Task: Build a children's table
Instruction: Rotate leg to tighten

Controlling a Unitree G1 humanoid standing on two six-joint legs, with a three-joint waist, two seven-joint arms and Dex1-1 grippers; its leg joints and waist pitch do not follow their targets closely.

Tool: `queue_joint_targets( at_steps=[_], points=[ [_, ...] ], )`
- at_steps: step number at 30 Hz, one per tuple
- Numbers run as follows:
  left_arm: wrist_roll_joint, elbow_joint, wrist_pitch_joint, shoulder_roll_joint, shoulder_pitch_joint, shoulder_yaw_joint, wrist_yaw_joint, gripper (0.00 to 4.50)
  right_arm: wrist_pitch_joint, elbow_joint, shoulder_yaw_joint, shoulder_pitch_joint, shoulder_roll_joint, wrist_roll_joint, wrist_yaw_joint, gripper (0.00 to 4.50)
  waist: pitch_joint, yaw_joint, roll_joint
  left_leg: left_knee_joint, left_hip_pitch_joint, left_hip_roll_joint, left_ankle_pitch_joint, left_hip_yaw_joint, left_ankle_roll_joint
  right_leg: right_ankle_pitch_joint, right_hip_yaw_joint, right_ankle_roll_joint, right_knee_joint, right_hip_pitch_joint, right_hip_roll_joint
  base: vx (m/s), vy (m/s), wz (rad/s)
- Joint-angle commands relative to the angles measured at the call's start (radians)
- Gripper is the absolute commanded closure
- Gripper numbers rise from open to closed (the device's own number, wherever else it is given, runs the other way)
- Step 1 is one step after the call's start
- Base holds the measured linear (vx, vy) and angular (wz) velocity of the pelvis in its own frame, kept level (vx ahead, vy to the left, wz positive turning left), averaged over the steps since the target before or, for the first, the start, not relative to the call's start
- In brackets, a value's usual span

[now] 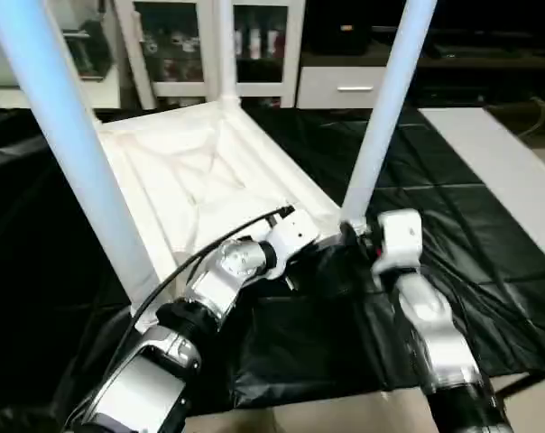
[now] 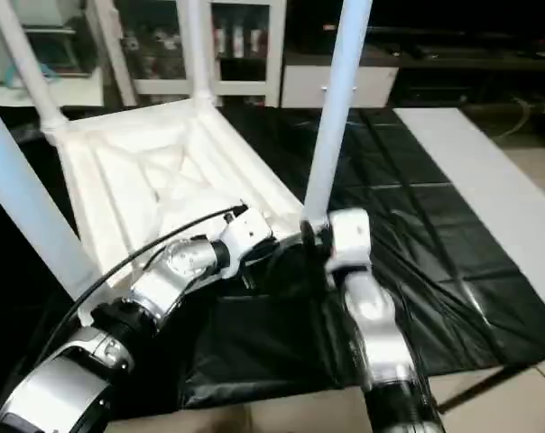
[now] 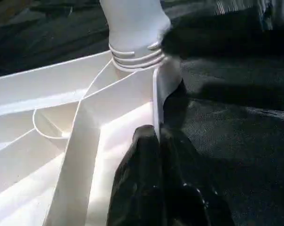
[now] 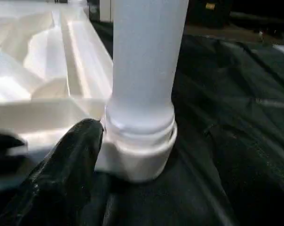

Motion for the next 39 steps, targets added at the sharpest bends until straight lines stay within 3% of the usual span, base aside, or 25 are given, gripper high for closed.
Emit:
queue_joint_targets(
  at_steps=[1,2,3,6,7,9,12,15,16,17,18,19,22,25,29,35,39],
  points=[
    [-0.069,-0.043,-0.084,-0.038,-0.014,0.052,-0.010,4.23,0.013,-0.045,-0.005,0.005,-0.008,-0.003,-0.007,0.69,-0.059,0.000,-0.021,-0.069,0.007,0.052,-0.223,-0.023,0.080,-0.428,0.044,-0.138,-0.079,0.037,-0.063,0.000,0.000,0.00],
    [-0.105,-0.066,-0.074,-0.038,-0.008,0.070,-0.060,4.23,0.024,-0.068,-0.002,0.018,-0.011,-0.007,-0.006,0.69,-0.062,0.004,-0.024,-0.068,0.003,0.052,-0.197,-0.023,0.084,-0.404,0.044,-0.142,-0.074,0.039,-0.064,0.000,0.000,0.00],
    [-0.124,-0.083,-0.057,-0.038,-0.002,0.082,-0.076,3.95,0.027,-0.073,-0.002,0.021,-0.010,-0.007,-0.004,0.68,-0.065,0.010,-0.021,-0.067,-0.001,0.056,-0.171,-0.025,0.086,-0.364,0.044,-0.156,-0.066,0.041,-0.067,0.000,0.000,0.00],
    [-0.145,-0.115,-0.075,-0.021,0.018,0.094,-0.099,3.90,0.040,-0.100,-0.001,0.033,-0.005,0.000,0.003,0.68,-0.060,0.007,-0.020,-0.068,-0.005,0.060,-0.195,-0.025,0.083,-0.300,0.043,-0.183,-0.056,0.036,-0.060,0.000,0.000,0.00],
    [-0.155,-0.135,-0.077,-0.013,0.031,0.097,-0.111,3.64,0.042,-0.108,0.000,0.037,-0.004,0.003,0.007,0.68,-0.061,0.007,-0.020,-0.068,-0.005,0.059,-0.197,-0.025,0.083,-0.294,0.043,-0.183,-0.054,0.037,-0.060,0.000,0.000,0.00],
    [-0.181,-0.254,-0.060,0.025,0.091,0.100,-0.140,3.54,0.030,-0.123,0.006,0.044,-0.007,0.007,0.025,0.68,-0.063,0.002,-0.020,-0.067,-0.010,0.061,-0.180,-0.025,0.086,-0.245,0.046,-0.195,-0.045,0.044,-0.062,0.000,0.000,0.00],
    [-0.182,-0.415,0.020,0.088,0.168,0.092,-0.178,3.35,0.034,-0.145,0.010,0.054,-0.016,0.020,0.052,0.68,-0.066,-0.008,-0.019,-0.061,-0.006,0.063,-0.132,-0.020,0.105,-0.150,0.048,-0.227,-0.032,0.044,-0.058,0.000,0.000,0.00],
    [-0.164,-0.512,0.100,0.144,0.220,0.070,-0.226,3.13,0.049,-0.157,0.017,0.060,-0.030,0.022,0.075,0.68,-0.061,-0.009,-0.015,-0.061,-0.002,0.061,-0.127,-0.017,0.109,-0.174,0.049,-0.228,-0.035,0.039,-0.054,0.000,0.000,0.00],
    [-0.158,-0.579,0.154,0.195,0.263,0.047,-0.276,3.09,0.057,-0.161,0.031,0.064,-0.048,0.021,0.110,0.68,-0.060,-0.011,-0.020,-0.061,-0.001,0.061,-0.137,-0.016,0.104,-0.189,0.049,-0.224,-0.036,0.039,-0.053,0.000,0.000,0.00],
    [-0.155,-0.611,0.172,0.223,0.285,0.032,-0.305,2.85,0.061,-0.162,0.038,0.064,-0.059,0.020,0.131,0.68,-0.057,-0.010,-0.016,-0.066,0.000,0.065,-0.155,-0.019,0.094,-0.219,0.050,-0.216,-0.037,0.039,-0.056,0.000,0.000,0.00],
    [-0.154,-0.637,0.185,0.246,0.305,0.020,-0.325,2.85,0.067,-0.162,0.038,0.065,-0.064,0.028,0.150,0.68,-0.055,-0.011,-0.025,-0.067,0.000,0.065,-0.176,-0.019,0.082,-0.255,0.050,-0.203,-0.039,0.038,-0.055,0.000,0.000,0.00],
    [-0.155,-0.654,0.193,0.259,0.317,0.012,-0.335,2.85,0.071,-0.162,0.037,0.066,-0.066,0.035,0.161,0.68,-0.055,-0.009,-0.021,-0.068,0.001,0.065,-0.185,-0.020,0.073,-0.268,0.051,-0.199,-0.040,0.037,-0.057,0.000,0.000,0.00],
    [-0.130,-0.647,0.190,0.269,0.321,-0.004,-0.326,2.85,0.070,-0.144,0.028,0.056,-0.072,0.035,0.168,0.68,-0.053,-0.014,-0.023,-0.071,0.003,0.063,-0.224,-0.021,0.034,-0.296,0.053,-0.176,-0.046,0.033,-0.053,0.000,0.000,0.00],
    [-0.064,-0.596,0.166,0.266,0.298,-0.013,-0.268,2.85,0.066,-0.133,0.028,0.049,-0.072,0.030,0.168,0.68,-0.054,-0.014,-0.024,-0.070,0.002,0.060,-0.222,-0.022,0.028,-0.292,0.053,-0.163,-0.046,0.036,-0.054,0.000,0.000,0.00],
    [0.032,-0.514,0.133,0.269,0.239,-0.024,-0.139,2.85,0.071,-0.144,0.025,0.049,-0.070,0.027,0.161,0.68,-0.057,-0.014,-0.023,-0.066,0.001,0.057,-0.188,-0.021,0.039,-0.247,0.053,-0.166,-0.042,0.037,-0.052,0.000,0.000,0.00],
    [0.081,-0.429,0.106,0.262,0.179,-0.041,-0.067,2.85,0.075,-0.151,0.024,0.059,-0.073,0.024,0.157,0.68,-0.061,-0.012,-0.022,-0.061,0.001,0.056,-0.158,-0.021,0.051,-0.209,0.051,-0.186,-0.038,0.039,-0.052,0.000,0.000,0.00],
    [0.120,-0.327,0.043,0.240,0.129,-0.055,-0.015,2.85,0.073,-0.151,0.021,0.062,-0.074,0.022,0.151,0.68,-0.059,-0.011,-0.020,-0.062,0.000,0.055,-0.187,-0.023,0.049,-0.243,0.050,-0.183,-0.043,0.041,-0.054,0.000,0.000,0.00]
  ],
)
